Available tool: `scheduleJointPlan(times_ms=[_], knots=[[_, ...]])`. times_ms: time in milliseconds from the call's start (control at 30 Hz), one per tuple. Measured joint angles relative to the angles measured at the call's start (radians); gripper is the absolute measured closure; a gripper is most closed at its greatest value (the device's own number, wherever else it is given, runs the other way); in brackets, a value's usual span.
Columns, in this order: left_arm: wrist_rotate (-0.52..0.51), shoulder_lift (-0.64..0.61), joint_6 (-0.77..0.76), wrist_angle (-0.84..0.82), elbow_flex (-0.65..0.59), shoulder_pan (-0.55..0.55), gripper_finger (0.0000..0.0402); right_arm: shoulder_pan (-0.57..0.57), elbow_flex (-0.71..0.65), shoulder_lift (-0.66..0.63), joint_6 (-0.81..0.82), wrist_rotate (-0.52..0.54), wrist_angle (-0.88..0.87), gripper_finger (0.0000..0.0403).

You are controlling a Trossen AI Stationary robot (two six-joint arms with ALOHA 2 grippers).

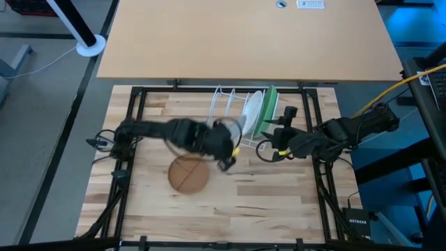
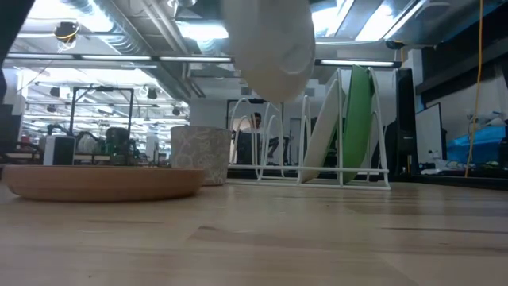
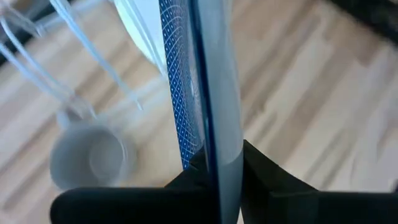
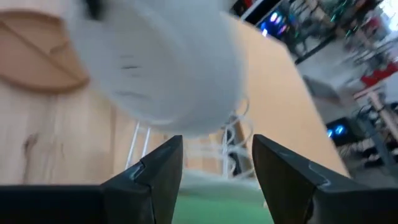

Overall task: Sort dishes
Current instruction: Put the blue plate in the dish rack

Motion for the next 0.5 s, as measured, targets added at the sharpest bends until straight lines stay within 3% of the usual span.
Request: scheduleJointPlan(times_ms=[233,500], knots=[[-0.001,0.0,0.124,0.13,0.0,0.185,0.038,0.001,-0.026,-0.001,0.197,-0.06,-0.213,0.0205],[0.003,0.001,0.164,0.184,0.0,0.299,0.038,0.001,-0.131,0.001,0.246,-0.117,-0.237,0.0205]])
